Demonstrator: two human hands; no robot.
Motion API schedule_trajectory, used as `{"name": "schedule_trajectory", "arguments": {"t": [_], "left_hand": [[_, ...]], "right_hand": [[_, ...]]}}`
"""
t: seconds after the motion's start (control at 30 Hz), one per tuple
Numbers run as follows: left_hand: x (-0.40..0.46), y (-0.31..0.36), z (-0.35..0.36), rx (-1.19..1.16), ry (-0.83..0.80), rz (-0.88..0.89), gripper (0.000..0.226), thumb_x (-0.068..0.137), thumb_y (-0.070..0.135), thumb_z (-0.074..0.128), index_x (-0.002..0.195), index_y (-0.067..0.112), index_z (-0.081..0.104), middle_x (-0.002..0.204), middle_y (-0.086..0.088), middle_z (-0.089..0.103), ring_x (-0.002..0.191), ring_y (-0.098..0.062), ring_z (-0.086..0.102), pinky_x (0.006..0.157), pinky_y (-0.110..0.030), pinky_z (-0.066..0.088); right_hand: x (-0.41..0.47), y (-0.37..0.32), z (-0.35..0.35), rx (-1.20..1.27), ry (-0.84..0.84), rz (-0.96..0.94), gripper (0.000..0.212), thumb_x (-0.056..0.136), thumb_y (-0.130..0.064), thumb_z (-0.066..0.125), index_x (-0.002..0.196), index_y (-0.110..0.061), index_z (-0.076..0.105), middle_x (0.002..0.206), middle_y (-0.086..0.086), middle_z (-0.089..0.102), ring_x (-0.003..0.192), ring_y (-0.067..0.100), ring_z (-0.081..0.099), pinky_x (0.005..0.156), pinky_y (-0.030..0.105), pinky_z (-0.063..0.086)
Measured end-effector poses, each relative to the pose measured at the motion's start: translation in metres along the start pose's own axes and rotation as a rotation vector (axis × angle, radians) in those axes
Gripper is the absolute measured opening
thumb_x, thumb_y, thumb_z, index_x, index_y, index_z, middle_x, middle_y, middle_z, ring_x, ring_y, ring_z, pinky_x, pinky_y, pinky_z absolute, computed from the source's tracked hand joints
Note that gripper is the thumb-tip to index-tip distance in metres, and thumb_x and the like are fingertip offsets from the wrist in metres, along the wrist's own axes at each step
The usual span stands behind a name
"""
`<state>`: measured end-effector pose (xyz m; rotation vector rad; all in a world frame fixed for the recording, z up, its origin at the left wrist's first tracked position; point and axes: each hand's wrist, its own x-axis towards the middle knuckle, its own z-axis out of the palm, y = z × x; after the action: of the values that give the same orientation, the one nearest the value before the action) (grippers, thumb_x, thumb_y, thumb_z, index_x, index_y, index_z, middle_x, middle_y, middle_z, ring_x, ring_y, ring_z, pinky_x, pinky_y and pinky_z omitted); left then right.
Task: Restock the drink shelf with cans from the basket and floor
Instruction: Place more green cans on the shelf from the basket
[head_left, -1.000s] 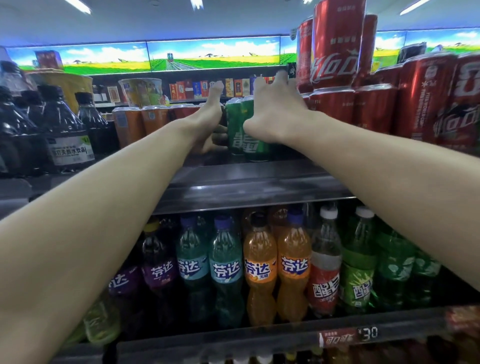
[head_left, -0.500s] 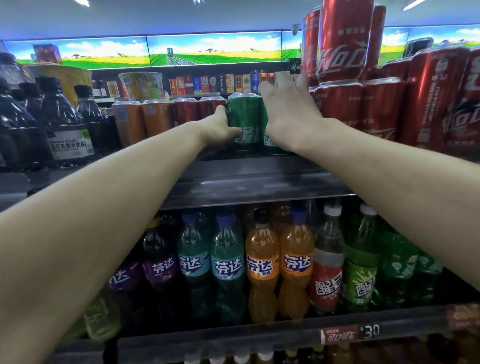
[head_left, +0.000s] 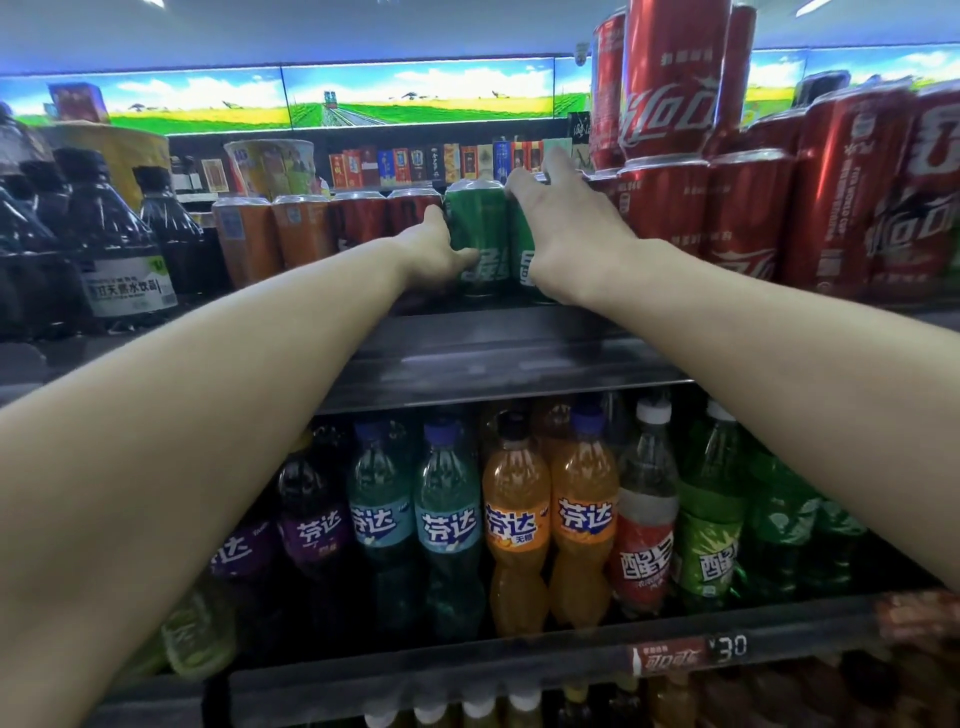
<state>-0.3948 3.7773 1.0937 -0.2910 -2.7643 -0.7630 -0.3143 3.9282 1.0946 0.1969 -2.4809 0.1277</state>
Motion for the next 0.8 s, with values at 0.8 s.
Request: {"name": "schedule_trajectory", "arguments": {"t": [0.8], "left_hand": [[-0.282,-0.089,0.130,-0.025,0.271,0.587,0.011,0.092,0.015,0.064,0.101,0.010,0.058,0.098,0.007,0.047,0.081,-0.017,0.051,0.066,-0.037,0.047]], "right_hand": [[-0.238,-0.046,0.074,0.763,0.106,0.009,0.033,0.086,-0.001,0.065,0.114,-0.017,0.062,0.108,-0.003,0.060,0.081,0.007,0.058,0.073,0.011,0.046]]}}
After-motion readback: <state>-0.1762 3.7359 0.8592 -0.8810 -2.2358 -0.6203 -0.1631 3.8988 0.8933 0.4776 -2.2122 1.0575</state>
